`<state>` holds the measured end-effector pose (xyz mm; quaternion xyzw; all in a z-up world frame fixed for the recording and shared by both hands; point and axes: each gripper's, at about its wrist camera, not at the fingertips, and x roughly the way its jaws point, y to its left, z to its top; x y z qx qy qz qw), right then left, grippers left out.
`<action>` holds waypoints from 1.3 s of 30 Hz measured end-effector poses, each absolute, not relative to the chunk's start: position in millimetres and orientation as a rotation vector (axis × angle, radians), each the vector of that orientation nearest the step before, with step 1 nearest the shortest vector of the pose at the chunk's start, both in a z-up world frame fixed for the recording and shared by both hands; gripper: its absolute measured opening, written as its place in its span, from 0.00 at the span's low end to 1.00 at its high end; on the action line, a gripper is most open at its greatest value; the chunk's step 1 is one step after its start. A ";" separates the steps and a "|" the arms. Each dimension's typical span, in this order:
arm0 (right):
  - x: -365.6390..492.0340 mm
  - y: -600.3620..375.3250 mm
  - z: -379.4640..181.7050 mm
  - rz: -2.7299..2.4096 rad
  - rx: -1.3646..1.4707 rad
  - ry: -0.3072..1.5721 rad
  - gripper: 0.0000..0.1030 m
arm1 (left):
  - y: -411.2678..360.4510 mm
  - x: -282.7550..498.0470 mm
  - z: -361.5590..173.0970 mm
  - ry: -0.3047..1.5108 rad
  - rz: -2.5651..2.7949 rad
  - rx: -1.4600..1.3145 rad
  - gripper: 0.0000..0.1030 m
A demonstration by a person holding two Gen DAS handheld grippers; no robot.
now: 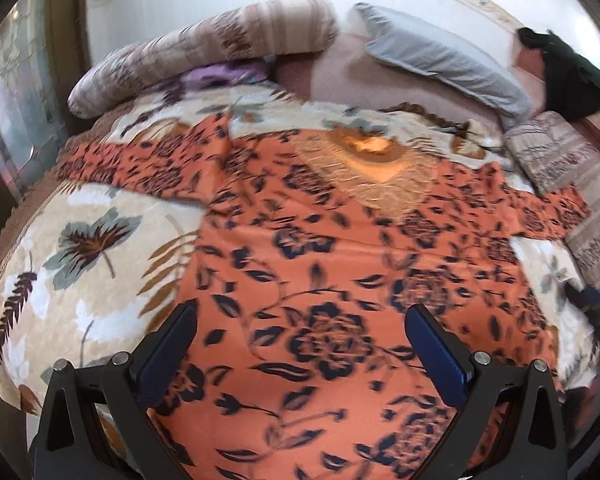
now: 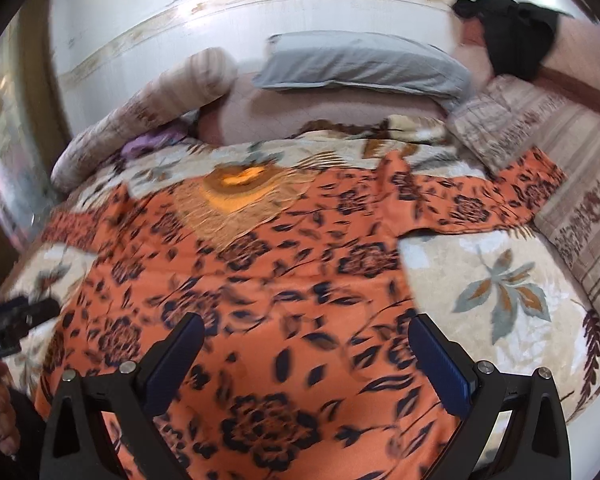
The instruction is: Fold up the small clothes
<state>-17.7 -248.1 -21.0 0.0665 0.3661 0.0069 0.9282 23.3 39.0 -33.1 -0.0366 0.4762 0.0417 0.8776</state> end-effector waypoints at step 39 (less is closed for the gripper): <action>211.5 -518.1 66.3 -0.292 0.353 0.554 0.08 | 142.8 70.4 -117.9 0.965 0.226 -0.303 1.00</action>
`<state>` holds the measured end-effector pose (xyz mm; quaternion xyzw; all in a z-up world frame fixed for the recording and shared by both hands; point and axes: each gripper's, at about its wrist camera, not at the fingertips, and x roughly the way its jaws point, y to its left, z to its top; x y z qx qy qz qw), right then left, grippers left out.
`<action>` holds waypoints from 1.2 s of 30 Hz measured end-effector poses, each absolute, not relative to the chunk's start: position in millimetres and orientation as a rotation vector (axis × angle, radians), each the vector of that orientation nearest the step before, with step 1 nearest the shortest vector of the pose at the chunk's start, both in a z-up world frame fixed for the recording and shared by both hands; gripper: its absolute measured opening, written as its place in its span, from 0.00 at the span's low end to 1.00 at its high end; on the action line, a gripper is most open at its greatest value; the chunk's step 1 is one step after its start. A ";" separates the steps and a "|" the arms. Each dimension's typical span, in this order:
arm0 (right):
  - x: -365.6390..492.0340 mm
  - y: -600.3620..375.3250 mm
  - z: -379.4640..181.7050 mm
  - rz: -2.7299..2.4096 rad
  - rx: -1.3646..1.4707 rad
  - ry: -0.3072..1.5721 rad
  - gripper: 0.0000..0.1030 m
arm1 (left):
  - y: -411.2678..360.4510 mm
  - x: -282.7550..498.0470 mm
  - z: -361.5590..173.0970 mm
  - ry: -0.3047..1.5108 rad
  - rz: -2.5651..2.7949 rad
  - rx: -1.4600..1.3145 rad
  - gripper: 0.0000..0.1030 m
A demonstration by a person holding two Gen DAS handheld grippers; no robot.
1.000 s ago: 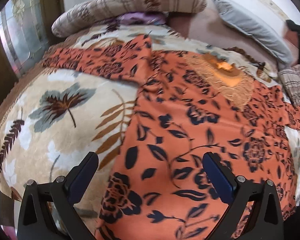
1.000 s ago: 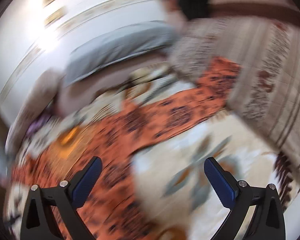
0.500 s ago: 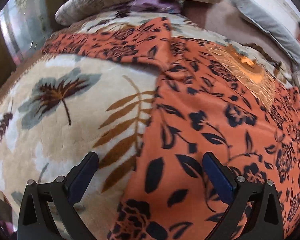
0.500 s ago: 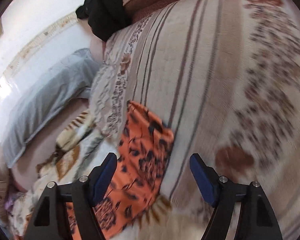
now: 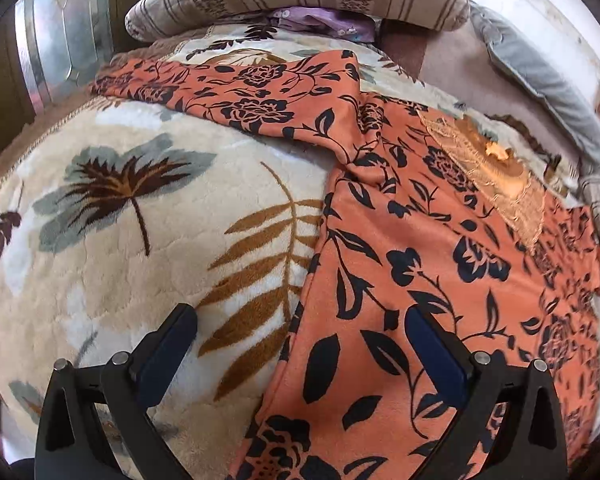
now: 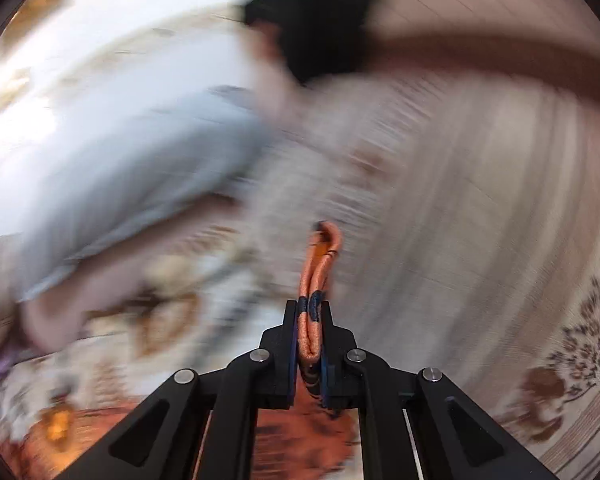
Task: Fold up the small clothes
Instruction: 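Fold the held sleeve across the shirt body and open the right gripper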
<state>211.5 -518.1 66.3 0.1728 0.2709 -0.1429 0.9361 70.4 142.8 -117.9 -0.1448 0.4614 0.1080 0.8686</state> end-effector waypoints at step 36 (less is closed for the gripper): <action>256.1 -5.9 -129.2 0.741 0.656 1.178 0.93 | 149.6 57.6 -112.0 0.953 0.129 -0.404 1.00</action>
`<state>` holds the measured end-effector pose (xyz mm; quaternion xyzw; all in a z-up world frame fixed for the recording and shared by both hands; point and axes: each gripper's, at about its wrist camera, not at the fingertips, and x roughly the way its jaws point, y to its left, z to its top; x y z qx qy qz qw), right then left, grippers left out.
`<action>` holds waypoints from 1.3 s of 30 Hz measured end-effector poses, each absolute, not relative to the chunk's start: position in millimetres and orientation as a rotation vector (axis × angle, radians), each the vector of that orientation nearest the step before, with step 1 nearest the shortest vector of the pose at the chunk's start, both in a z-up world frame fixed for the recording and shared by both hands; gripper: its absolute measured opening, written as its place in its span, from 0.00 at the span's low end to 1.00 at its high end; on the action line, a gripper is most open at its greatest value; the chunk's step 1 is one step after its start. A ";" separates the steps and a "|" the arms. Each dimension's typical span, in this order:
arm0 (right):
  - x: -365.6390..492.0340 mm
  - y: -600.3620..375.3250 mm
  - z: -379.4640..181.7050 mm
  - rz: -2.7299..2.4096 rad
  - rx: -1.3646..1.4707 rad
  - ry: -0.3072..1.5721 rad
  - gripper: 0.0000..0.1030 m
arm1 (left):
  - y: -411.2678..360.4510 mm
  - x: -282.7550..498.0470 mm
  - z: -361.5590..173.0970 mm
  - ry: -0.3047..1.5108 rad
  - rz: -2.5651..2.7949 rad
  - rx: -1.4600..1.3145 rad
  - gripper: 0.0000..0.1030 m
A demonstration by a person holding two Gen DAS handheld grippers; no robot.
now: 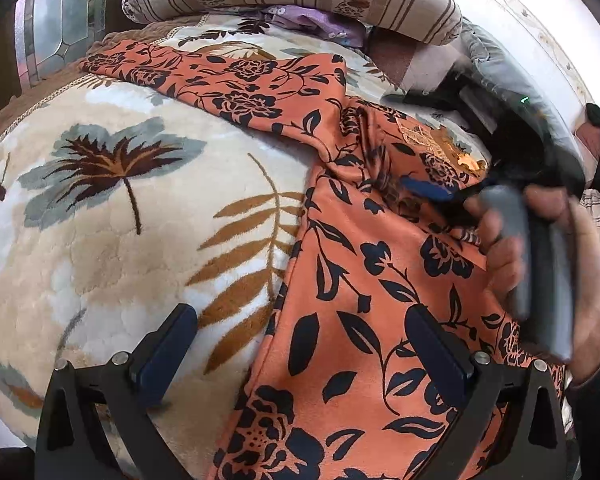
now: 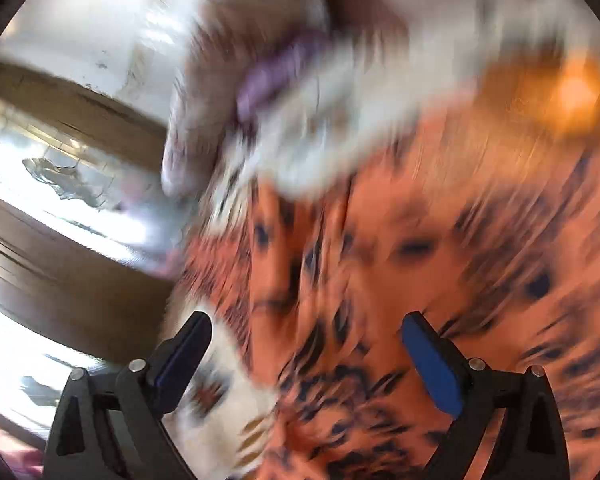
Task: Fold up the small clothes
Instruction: 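Fold the held sleeve across the shirt body and open the right gripper, then grasp the shirt's side edge below the folded sleeve with the right gripper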
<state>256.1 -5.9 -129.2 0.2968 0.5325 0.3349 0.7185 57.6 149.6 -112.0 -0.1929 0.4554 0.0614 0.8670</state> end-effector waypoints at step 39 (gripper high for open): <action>217.5 -369.4 -109.2 0.222 0.508 0.988 0.72 | 158.3 28.4 -93.1 0.892 0.110 -0.399 1.00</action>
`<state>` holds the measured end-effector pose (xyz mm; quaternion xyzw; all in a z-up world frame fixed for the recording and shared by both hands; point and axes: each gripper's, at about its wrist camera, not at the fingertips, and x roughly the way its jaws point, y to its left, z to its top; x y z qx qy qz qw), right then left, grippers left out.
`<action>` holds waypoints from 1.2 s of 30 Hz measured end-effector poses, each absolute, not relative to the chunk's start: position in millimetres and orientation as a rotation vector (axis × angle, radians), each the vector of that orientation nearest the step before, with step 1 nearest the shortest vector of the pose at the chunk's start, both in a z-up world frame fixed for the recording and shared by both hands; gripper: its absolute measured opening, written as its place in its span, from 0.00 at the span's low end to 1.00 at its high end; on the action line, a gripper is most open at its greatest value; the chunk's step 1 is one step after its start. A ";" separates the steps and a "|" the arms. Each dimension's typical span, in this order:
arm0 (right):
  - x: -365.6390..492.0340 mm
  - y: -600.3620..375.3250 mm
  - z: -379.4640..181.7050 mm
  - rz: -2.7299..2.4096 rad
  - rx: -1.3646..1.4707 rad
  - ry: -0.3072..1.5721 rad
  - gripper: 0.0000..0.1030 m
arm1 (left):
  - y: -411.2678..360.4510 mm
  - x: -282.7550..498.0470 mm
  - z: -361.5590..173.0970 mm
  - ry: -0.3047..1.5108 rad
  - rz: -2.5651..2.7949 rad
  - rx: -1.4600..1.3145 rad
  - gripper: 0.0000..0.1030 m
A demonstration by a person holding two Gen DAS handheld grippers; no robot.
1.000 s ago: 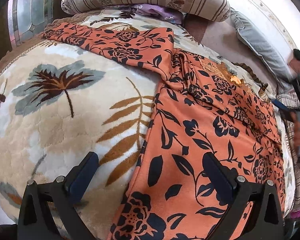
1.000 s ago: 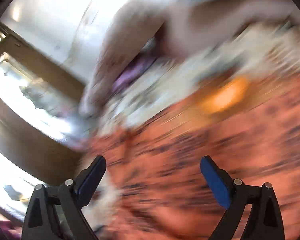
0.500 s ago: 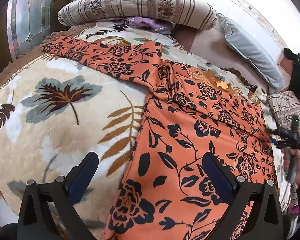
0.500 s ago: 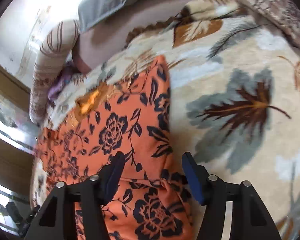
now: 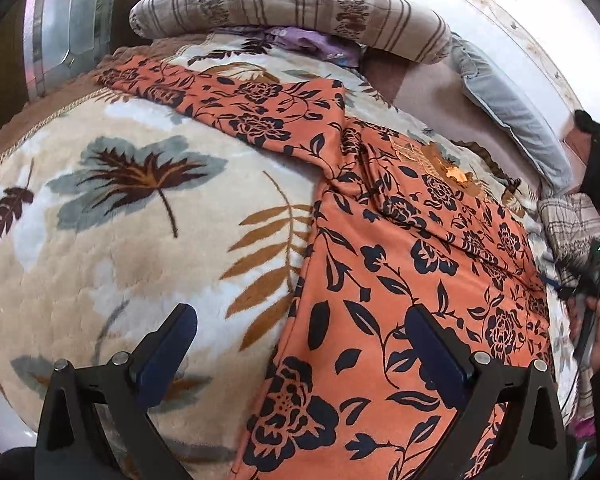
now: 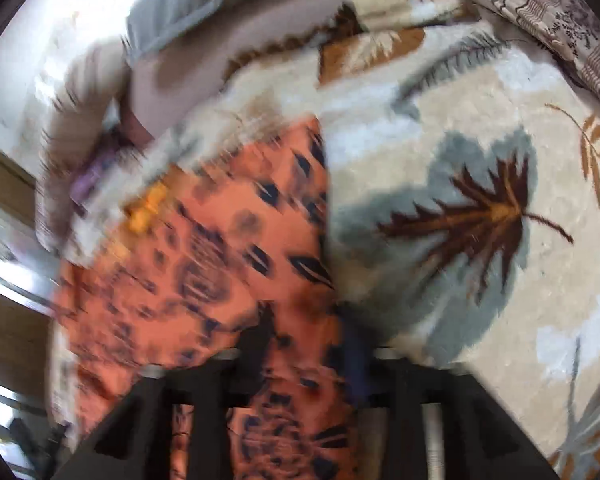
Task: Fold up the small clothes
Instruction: 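Grasp the shirt's side edge below the folded sleeve with the right gripper, then fold the side edge toward the shirt's center and release with the right gripper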
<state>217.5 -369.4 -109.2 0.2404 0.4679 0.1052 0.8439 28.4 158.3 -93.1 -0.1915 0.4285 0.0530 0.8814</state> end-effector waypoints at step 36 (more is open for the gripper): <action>220.7 -354.5 -143.6 0.036 0.345 1.121 0.09 | 145.5 23.4 -90.1 0.870 0.067 -0.355 1.00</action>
